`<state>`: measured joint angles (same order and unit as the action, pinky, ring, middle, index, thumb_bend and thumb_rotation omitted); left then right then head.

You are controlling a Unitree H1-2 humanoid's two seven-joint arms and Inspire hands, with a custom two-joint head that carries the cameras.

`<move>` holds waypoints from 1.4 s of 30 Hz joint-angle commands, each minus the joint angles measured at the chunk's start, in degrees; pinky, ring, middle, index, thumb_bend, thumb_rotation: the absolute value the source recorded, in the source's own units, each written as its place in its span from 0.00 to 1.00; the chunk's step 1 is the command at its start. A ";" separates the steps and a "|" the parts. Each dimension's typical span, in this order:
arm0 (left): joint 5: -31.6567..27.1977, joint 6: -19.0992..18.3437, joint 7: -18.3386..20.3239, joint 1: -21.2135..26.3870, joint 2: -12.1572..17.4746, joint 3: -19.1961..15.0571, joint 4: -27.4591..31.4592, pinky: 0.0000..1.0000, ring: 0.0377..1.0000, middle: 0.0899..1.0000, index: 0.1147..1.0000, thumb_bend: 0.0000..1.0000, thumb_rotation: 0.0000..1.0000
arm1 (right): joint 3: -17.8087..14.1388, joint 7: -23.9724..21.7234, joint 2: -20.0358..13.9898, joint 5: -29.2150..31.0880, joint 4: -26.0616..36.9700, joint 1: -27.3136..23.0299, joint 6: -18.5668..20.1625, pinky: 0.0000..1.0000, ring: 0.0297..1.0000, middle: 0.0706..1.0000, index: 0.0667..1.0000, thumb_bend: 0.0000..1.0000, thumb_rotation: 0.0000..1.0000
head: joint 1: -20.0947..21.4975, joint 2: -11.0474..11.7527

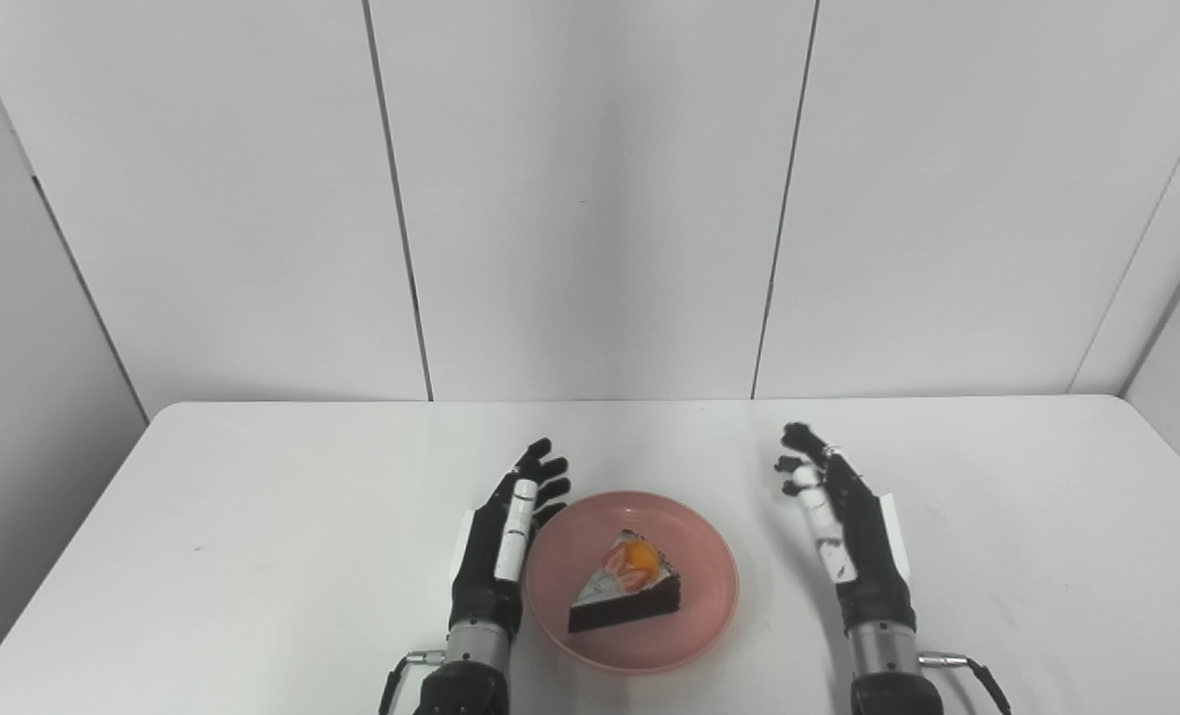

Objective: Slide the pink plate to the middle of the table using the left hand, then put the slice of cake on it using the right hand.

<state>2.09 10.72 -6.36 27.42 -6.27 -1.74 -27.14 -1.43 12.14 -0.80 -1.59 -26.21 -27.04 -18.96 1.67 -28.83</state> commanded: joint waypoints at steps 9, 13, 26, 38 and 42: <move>2.26 1.28 -3.34 -1.73 0.42 0.12 -0.35 0.90 0.91 0.92 0.90 0.71 1.00 | -1.21 -5.66 3.34 7.54 -0.39 1.24 7.77 0.72 0.77 0.82 0.81 0.76 1.00 | 0.15 0.01; 2.27 0.93 -3.28 -2.11 0.53 0.39 0.15 0.90 0.91 0.92 0.91 0.71 1.00 | -1.21 -6.18 4.02 7.79 0.69 1.88 10.29 0.75 0.79 0.83 0.81 0.75 1.00 | 0.22 -0.33; 2.21 0.95 -3.60 -2.64 0.37 0.64 0.10 0.92 0.92 0.92 0.92 0.70 1.00 | 0.85 -7.77 2.81 4.96 1.69 2.26 12.94 0.80 0.84 0.86 0.83 0.76 1.00 | 0.47 -0.37; 1.84 0.60 -3.49 -2.36 0.26 0.74 -0.40 0.91 0.91 0.91 0.91 0.70 1.00 | 1.06 -8.32 2.22 3.69 1.63 2.29 12.71 0.81 0.85 0.87 0.84 0.77 1.00 | 0.65 -0.25; 1.94 0.62 -3.54 -2.20 0.32 0.84 -0.55 0.90 0.90 0.91 0.91 0.69 1.00 | 1.02 -8.53 2.03 3.79 1.62 2.34 12.74 0.82 0.85 0.86 0.84 0.78 1.00 | 0.70 -0.14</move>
<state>3.51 10.70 -9.60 26.87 -6.32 -1.04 -26.66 -0.77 4.84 1.25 2.37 -24.00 -25.99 -7.84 2.37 -28.92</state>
